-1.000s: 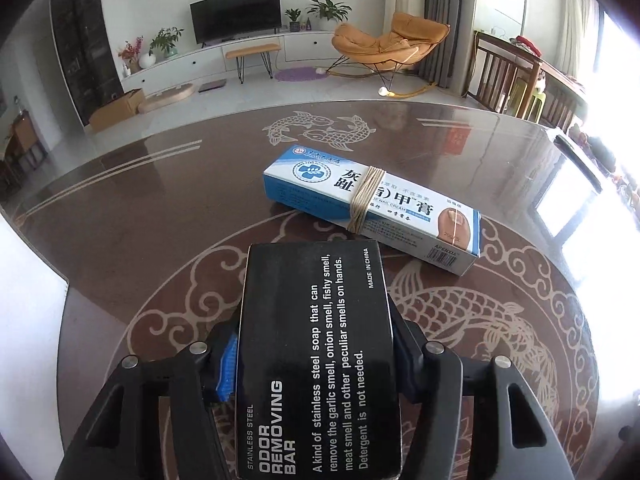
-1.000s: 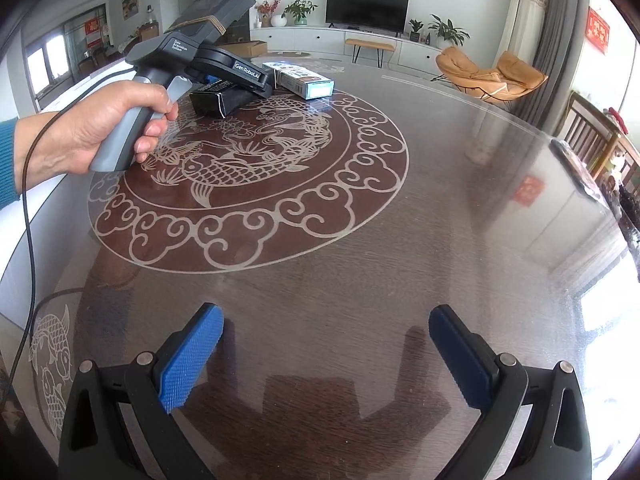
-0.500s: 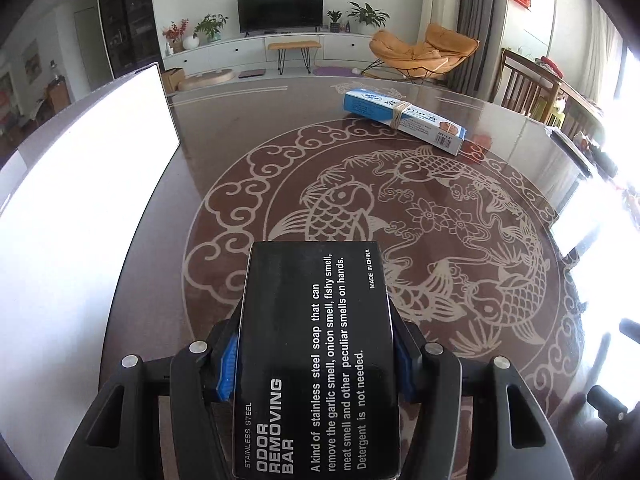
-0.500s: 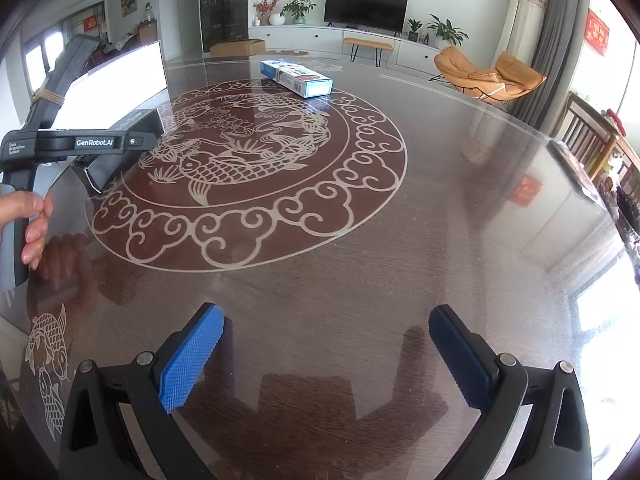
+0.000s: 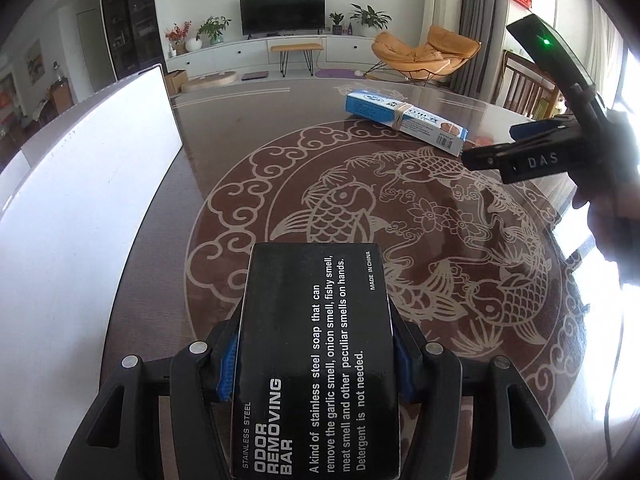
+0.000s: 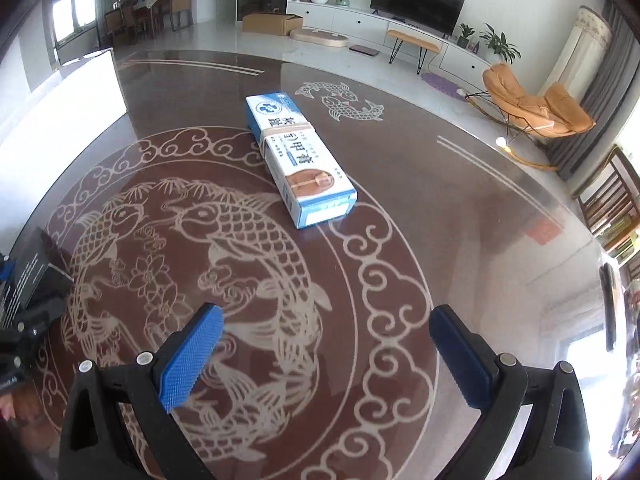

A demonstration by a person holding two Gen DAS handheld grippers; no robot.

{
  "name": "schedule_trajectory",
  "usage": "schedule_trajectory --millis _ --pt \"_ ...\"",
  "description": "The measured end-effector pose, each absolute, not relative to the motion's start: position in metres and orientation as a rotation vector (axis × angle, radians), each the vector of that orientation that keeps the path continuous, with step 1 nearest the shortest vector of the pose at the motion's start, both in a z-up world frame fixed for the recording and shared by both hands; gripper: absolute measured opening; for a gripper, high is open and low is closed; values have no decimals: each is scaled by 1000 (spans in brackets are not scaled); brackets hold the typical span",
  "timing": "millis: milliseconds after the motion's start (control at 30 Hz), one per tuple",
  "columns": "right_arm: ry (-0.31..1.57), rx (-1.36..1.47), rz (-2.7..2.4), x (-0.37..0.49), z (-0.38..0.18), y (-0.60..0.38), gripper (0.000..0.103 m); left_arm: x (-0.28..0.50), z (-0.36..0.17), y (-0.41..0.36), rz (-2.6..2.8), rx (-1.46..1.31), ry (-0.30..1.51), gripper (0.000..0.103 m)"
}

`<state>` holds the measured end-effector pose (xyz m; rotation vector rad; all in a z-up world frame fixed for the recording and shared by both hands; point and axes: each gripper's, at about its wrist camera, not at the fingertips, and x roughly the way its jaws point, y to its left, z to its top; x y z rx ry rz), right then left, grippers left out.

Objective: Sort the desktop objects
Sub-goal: 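Grasp black soap box with left tool while right tool grasps nail cream box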

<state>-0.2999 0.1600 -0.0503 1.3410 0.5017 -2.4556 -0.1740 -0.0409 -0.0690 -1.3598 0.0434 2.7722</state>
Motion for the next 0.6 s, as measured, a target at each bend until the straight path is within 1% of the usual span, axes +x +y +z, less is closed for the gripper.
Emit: schedule_trajectory --millis 67,133,267,300,333,367,400,433,500,600 --pt "510 1331 -2477 -331 -47 141 103 -174 -69 -41 2771 -1359 42 58" --pt "467 1347 -2479 -356 -49 126 103 -174 -68 -41 2772 -1359 41 58" --pt "467 1394 -2459 -386 -62 104 102 -174 -69 -40 2772 -1358 40 58" --pt "465 1397 -2450 -389 -65 101 99 -174 -69 -40 2772 -1358 41 58" --pt "453 1401 -2434 -391 -68 99 89 -174 -69 -40 2772 -1358 41 58" --pt "396 1389 -2415 -394 -67 100 82 -174 -69 -40 2772 -1358 41 58" --pt "351 1389 -2402 -395 -66 102 66 -174 -69 -40 2772 -1358 41 58" --pt "307 1392 -2395 -395 -65 105 52 -174 -69 -40 2772 -1358 41 58" --pt "270 1386 -2406 -388 -64 112 41 -174 -69 -40 2773 -1358 41 58" --pt "221 1368 -2439 -364 -64 130 42 -174 -69 -40 2772 -1358 41 58"
